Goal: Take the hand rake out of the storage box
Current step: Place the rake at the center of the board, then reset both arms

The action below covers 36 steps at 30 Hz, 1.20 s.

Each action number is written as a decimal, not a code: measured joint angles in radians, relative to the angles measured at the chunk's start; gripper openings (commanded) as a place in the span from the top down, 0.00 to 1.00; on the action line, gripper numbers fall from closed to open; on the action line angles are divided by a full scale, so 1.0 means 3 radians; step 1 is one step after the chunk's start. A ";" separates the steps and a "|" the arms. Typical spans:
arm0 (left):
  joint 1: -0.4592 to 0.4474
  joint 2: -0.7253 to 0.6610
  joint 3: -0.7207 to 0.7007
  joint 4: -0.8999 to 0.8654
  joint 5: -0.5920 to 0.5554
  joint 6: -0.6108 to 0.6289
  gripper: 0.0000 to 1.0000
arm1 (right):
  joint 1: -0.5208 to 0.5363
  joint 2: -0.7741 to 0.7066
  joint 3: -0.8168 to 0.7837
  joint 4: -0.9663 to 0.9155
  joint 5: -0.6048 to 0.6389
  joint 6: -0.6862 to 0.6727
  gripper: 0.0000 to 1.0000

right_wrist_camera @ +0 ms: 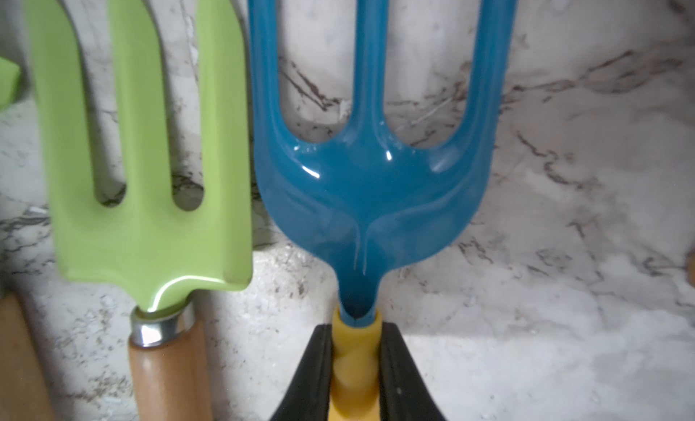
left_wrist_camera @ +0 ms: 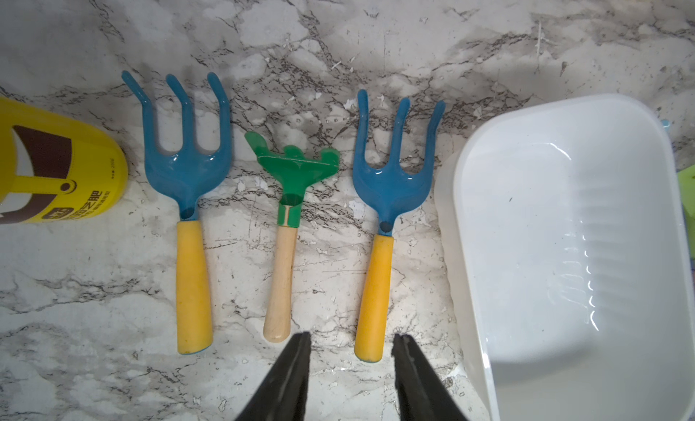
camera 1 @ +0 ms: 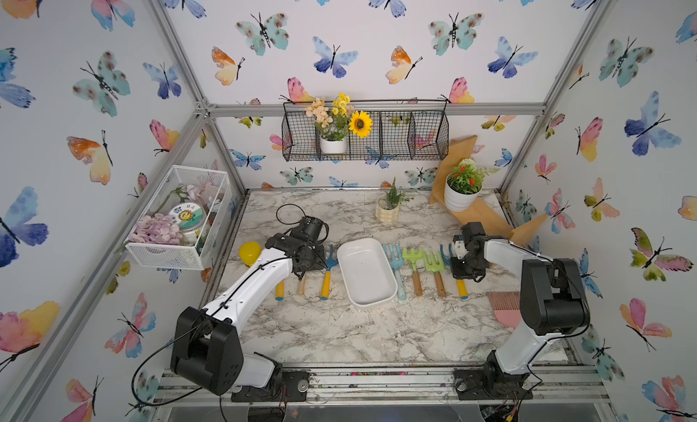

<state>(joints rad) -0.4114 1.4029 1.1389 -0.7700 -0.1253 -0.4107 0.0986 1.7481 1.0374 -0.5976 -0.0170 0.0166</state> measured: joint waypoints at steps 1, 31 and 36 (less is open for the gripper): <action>0.0003 0.0001 0.0010 -0.0004 -0.0001 0.0000 0.59 | 0.0000 0.0001 0.0005 0.0000 -0.0004 0.0003 0.89; 0.0853 -0.0435 -0.0415 0.0781 0.0109 0.0117 0.52 | 0.0000 -0.1232 -0.0200 0.0788 -0.0086 0.0169 0.01; 0.0936 -0.0623 -0.0782 0.1268 0.0017 0.0281 0.25 | 0.0000 -0.1478 -0.0692 0.1569 -0.0053 0.0229 0.02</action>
<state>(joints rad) -0.1307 1.2160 0.9043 -0.3897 -0.1204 -0.3264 0.0986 1.3048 0.8299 -0.1268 -0.0330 0.0853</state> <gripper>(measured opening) 0.635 0.984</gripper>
